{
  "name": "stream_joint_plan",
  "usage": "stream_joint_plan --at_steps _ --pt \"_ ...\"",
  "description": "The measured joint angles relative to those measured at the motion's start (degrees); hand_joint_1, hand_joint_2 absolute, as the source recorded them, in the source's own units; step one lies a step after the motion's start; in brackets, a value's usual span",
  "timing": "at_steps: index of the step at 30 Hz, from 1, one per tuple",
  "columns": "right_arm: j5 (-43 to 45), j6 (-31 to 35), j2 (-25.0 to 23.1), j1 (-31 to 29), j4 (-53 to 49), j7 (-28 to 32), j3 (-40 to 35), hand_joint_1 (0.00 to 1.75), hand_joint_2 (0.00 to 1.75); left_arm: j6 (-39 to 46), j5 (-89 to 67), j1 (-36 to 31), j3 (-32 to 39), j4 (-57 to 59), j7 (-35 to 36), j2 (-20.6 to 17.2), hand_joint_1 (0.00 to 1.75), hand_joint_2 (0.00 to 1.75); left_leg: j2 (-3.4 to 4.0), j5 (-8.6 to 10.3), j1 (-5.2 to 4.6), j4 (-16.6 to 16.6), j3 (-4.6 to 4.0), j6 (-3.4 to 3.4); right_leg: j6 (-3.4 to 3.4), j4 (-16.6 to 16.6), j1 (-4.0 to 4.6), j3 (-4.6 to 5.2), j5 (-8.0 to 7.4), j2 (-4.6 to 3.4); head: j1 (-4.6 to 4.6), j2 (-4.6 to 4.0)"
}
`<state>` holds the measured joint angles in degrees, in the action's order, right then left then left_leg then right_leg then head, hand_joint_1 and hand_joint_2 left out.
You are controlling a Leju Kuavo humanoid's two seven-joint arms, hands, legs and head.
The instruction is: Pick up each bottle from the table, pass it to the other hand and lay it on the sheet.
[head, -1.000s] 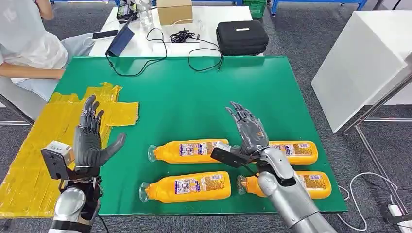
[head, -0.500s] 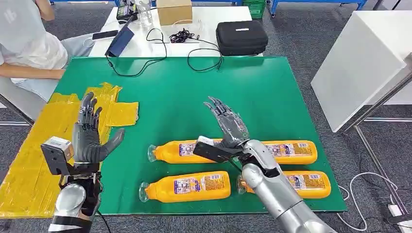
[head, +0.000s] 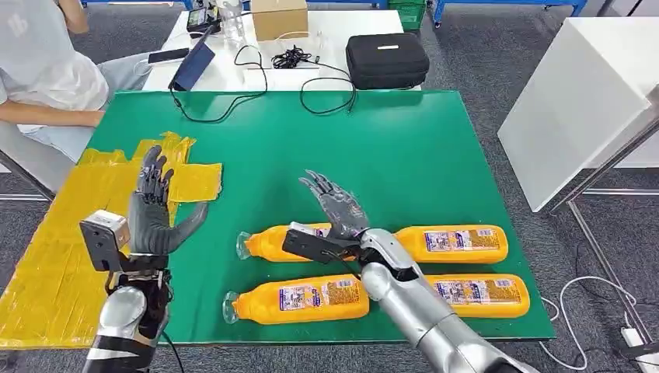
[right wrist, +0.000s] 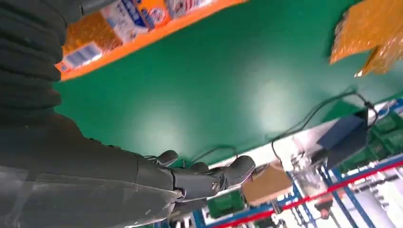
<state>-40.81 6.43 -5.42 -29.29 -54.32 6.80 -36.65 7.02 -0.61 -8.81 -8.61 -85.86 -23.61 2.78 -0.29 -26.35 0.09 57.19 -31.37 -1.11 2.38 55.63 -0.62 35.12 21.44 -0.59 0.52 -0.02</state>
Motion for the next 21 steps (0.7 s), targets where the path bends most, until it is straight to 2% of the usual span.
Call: stream_joint_plan --at_steps 8,21 --pt "3.22 -1.18 -1.77 -0.5 4.05 -0.7 -1.2 0.0 1.75 0.68 0.79 -0.41 -0.39 1.2 -0.02 0.15 0.0 1.75 0.0 0.0 0.0 0.0 0.01 0.0 0.0 0.0 0.0 0.0 0.0 0.0 0.0 0.0" --pt "2.21 -1.77 -2.1 -2.54 11.13 -3.39 -2.32 0.0 1.75 0.81 1.47 -0.66 -0.83 2.23 -0.02 0.37 0.0 1.75 0.0 0.0 0.0 0.0 0.0 0.0 0.0 0.0 0.0 0.01 0.0 0.0 0.0 0.0"
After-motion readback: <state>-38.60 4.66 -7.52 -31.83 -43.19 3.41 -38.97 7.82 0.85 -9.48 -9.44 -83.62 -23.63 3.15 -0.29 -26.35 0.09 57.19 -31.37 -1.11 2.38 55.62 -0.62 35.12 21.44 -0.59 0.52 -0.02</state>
